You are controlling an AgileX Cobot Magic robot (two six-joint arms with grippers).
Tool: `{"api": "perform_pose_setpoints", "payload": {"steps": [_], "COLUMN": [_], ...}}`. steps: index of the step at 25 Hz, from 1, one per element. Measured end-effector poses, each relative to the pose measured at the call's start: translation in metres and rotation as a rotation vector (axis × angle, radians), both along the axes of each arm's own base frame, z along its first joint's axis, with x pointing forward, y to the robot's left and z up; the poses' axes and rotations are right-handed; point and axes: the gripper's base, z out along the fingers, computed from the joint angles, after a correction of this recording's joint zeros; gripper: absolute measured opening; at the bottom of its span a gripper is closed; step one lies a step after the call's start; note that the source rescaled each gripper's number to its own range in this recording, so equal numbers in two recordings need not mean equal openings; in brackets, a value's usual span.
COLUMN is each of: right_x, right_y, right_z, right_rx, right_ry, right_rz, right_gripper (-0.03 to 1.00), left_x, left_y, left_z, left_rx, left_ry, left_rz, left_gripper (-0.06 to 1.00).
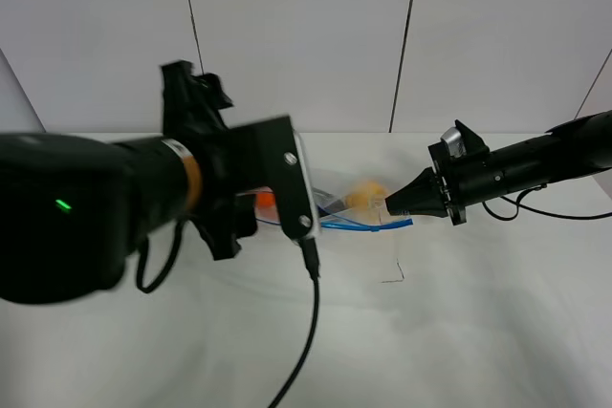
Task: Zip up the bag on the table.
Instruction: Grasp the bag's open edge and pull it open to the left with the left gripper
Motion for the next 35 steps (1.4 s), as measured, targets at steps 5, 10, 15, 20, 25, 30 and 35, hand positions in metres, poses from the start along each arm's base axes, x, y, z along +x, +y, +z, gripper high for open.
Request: {"api": "perform_pose_setpoints", "payload": {"steps": [5, 10, 15, 20, 25, 30, 35], "right_x": [0.001, 0.001, 0.001, 0.001, 0.001, 0.001, 0.001], "right_y": [0.000, 0.000, 0.000, 0.000, 0.000, 0.000, 0.000], "right_z": [0.001, 0.001, 0.001, 0.001, 0.001, 0.001, 0.001], "right_rx": [0.007, 0.009, 0.013, 0.016, 0.017, 0.017, 0.017], "right_ry": [0.007, 0.007, 0.006, 0.015, 0.022, 0.022, 0.022], "right_rz": [-0.011, -0.013, -0.017, -0.025, -0.029, -0.029, -0.029], "right_gripper": [0.00, 0.00, 0.00, 0.00, 0.00, 0.00, 0.00], "left_x": [0.001, -0.005, 0.005, 0.016, 0.023, 0.025, 0.027], "left_y": [-0.039, -0.059, -0.086, -0.113, -0.129, -0.131, -0.130], "left_z": [-0.049, -0.062, -0.062, -0.075, -0.087, -0.103, -0.107], "left_rx": [0.075, -0.012, -0.110, -0.115, -0.110, -0.070, -0.054], "left_ry": [-0.063, -0.029, -0.021, -0.031, -0.037, -0.034, -0.046], "left_rz": [-0.106, -0.143, -0.128, -0.120, -0.111, -0.099, -0.087], "left_gripper": [0.94, 0.94, 0.94, 0.92, 0.90, 0.87, 0.82]}}
